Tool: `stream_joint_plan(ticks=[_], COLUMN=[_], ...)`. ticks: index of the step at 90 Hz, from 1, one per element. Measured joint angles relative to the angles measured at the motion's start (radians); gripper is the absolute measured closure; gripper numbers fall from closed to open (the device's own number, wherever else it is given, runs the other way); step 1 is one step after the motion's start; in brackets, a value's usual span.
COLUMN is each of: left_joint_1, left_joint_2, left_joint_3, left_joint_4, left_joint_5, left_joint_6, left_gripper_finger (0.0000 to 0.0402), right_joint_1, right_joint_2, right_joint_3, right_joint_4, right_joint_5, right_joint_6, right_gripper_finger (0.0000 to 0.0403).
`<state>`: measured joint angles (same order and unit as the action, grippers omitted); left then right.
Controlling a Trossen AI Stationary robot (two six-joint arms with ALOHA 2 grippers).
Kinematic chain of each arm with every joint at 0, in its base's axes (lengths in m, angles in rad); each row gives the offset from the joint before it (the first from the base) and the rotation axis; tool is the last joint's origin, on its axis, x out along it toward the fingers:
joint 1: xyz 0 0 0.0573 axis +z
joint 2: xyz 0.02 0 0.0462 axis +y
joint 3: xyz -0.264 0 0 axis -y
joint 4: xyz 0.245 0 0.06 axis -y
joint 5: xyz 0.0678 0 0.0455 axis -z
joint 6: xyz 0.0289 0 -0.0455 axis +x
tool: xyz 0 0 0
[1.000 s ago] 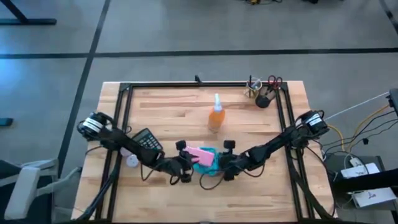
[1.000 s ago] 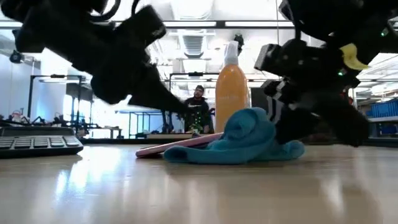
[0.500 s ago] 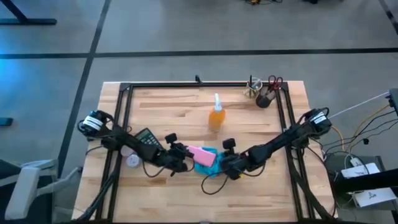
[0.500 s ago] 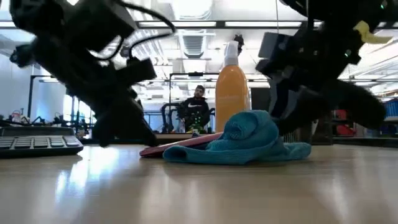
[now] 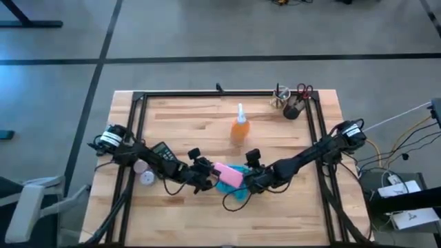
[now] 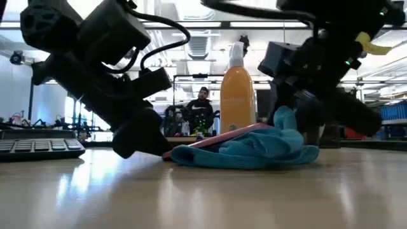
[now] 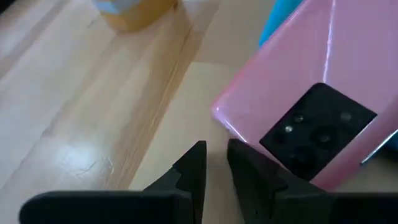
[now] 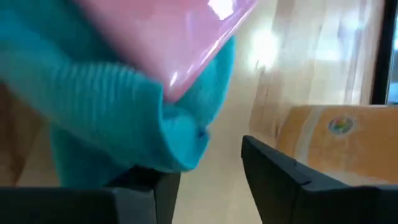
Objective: Apply microfiber cloth
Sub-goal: Wipe the pink cellphone with the blue microfiber cloth
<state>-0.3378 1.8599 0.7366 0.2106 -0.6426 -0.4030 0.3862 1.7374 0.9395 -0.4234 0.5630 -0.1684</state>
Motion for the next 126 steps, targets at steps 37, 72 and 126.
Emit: stream_joint_plan(ticks=[37,72,126], left_joint_1=[0.0,-0.001,-0.002], left_joint_2=[0.004,0.004,0.007], left_joint_3=[-0.006,-0.005,0.052], left_joint_4=[0.076,0.087,0.355], left_joint_5=[-0.005,0.001,-0.22], left_joint_6=[0.017,0.02,0.335], left_gripper_finger=[0.0343,0.0343,0.0342], right_joint_1=[-0.001,0.011,0.004], right_joint_2=[0.0,0.063,0.066], right_joint_3=[-0.023,0.086,0.211], right_joint_4=[0.071,0.208,0.322], right_joint_5=[-0.099,-0.149,-0.145], right_joint_6=[0.011,-0.035,-0.14], right_gripper_finger=[0.0283,0.0304,0.0286])
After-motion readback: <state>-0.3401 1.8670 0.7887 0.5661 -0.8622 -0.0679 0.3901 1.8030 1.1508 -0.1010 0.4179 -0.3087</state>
